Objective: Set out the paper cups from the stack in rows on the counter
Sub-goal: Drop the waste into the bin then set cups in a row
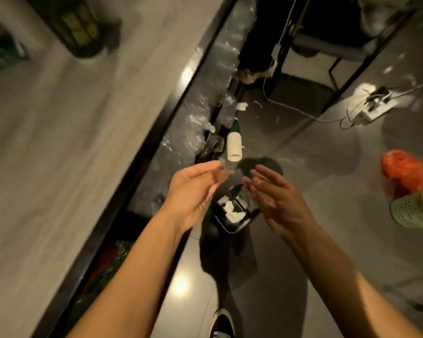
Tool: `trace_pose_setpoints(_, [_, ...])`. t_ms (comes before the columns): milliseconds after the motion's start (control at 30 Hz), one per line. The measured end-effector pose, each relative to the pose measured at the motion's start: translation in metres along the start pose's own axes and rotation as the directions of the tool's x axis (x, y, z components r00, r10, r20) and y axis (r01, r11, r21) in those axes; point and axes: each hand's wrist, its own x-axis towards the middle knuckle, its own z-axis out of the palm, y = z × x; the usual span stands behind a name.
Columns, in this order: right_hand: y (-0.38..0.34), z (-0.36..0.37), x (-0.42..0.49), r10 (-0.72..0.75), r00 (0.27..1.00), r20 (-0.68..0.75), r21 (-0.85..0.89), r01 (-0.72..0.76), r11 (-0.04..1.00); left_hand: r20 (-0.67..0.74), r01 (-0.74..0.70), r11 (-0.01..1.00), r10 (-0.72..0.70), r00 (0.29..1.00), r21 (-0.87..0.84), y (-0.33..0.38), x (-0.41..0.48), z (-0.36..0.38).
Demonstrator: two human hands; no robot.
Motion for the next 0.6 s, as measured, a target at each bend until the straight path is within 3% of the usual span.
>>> trace_pose_setpoints(133, [-0.04, 0.072, -0.063, -0.071, 0.993, 0.091, -0.04, 0.075, 0.996, -0.017, -0.15, 0.988, 0.15, 0.989, -0.018, 0.062, -0.074, 0.002])
trace_pose_setpoints(367, [-0.069, 0.184, -0.193, -0.16, 0.942, 0.295, -0.16, 0.214, 0.964, -0.063, -0.275, 0.948, 0.268, 0.961, -0.162, 0.153, -0.222, -0.025])
trace_pose_setpoints(600, [-0.043, 0.318, -0.334, -0.026, 0.84, 0.542, -0.235, 0.182, 0.955, -0.124, -0.484, 0.873, 0.476, 0.871, -0.05, 0.228, -0.386, -0.128])
